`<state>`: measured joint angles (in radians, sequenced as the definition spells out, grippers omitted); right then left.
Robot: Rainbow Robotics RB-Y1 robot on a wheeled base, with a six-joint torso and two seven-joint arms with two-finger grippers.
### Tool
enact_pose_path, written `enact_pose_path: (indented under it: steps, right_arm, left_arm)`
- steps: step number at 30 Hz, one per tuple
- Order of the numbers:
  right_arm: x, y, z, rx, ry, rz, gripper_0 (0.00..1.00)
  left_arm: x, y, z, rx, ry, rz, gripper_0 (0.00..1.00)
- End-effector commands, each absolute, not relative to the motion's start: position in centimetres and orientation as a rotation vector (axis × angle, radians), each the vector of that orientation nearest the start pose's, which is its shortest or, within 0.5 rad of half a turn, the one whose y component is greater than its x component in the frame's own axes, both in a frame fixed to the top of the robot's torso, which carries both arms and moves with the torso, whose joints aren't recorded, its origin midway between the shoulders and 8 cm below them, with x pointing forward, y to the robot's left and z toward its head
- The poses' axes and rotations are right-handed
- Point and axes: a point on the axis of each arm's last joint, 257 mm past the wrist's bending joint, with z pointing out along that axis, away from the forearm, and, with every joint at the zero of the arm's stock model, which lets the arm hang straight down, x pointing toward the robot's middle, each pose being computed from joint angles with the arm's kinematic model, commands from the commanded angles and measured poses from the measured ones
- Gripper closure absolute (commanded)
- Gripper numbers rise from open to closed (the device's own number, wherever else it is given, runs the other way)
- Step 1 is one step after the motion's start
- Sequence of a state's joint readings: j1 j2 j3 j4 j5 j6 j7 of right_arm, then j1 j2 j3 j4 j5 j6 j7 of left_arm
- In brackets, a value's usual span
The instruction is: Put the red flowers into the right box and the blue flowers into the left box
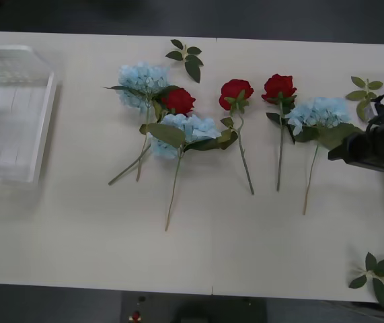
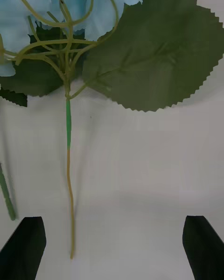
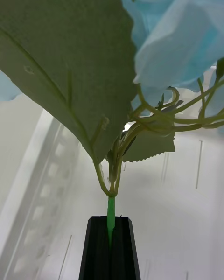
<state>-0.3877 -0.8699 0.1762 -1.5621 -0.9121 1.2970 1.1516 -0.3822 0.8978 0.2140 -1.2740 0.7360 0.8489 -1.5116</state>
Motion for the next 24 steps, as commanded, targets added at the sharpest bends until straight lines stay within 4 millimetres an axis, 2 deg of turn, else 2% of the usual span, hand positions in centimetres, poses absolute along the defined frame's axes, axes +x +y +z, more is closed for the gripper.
enact_pose_path:
  steps: [1,6,10,14,18,20,21,22,23,24]
  right_arm:
    - [51.1,-34.4,-25.1,0.198,2.588,0.147,0.14]
    - [51.9,-34.1,-26.8,0.183,2.559,0.042,0.14]
    - [52.8,-32.9,-28.0,0.198,2.539,-0.003,0.14]
    - [53.9,-31.2,-28.6,0.223,2.532,0.010,0.14]
    - [54.9,-30.3,-29.1,0.247,2.528,0.002,0.14]
    - [55.4,-29.9,-29.4,0.256,2.527,-0.008,0.14]
    - [55.7,-29.8,-29.5,0.263,2.527,-0.015,0.14]
    - [55.8,-29.7,-29.7,0.268,2.527,-0.019,0.14]
    - [56.0,-29.7,-29.8,0.278,2.529,-0.028,0.14]
    - [56.1,-29.8,-30.0,0.280,2.530,-0.037,0.14]
  left_arm:
    - [56.9,58.9,-11.9,-0.302,2.044,0.201,1.00]
    - [57.6,58.8,-13.7,-0.302,2.046,0.204,1.00]
    - [58.0,57.4,-14.9,-0.270,2.076,0.200,1.00]
    - [58.7,56.2,-15.3,-0.245,2.060,0.185,1.00]
    - [58.9,55.8,-15.7,-0.252,2.054,0.169,1.00]
    - [59.1,55.6,-15.4,-0.251,2.042,0.164,0.96]
    - [59.2,55.5,-15.5,-0.252,2.038,0.159,0.76]
    - [59.3,55.4,-15.4,-0.253,2.030,0.156,0.10]
    - [59.4,55.4,-15.2,-0.249,2.023,0.158,0.00]
    - [59.4,55.3,-15.3,-0.252,2.024,0.154,0.00]
